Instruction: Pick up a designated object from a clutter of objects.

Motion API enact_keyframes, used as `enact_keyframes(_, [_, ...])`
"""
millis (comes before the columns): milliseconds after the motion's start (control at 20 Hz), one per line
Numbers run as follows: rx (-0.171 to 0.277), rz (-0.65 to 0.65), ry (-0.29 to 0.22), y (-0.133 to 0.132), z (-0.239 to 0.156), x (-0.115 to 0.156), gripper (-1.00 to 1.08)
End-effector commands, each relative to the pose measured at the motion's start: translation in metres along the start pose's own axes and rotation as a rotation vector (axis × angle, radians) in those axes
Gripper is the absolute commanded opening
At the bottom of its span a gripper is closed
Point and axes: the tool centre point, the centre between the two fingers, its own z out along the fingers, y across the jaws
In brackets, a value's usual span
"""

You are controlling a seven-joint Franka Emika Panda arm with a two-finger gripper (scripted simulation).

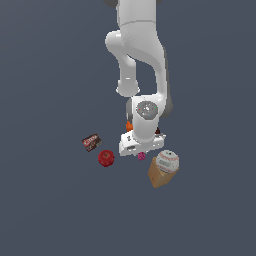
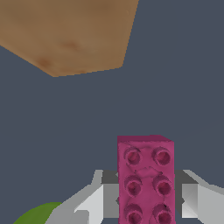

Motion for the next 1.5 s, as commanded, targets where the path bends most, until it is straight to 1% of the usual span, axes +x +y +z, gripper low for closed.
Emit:
enact_keyframes(0, [0.0,0.0,0.001,0.007,-0.013,-0.003,-1.0])
enact_keyframes(400, [0.0,0.0,-0.001,0.039,-0.077,-0.021,-1.0])
enact_keyframes(1450, [0.004,-0.001,-0.006,0.148,-0.293,-0.074,-1.0])
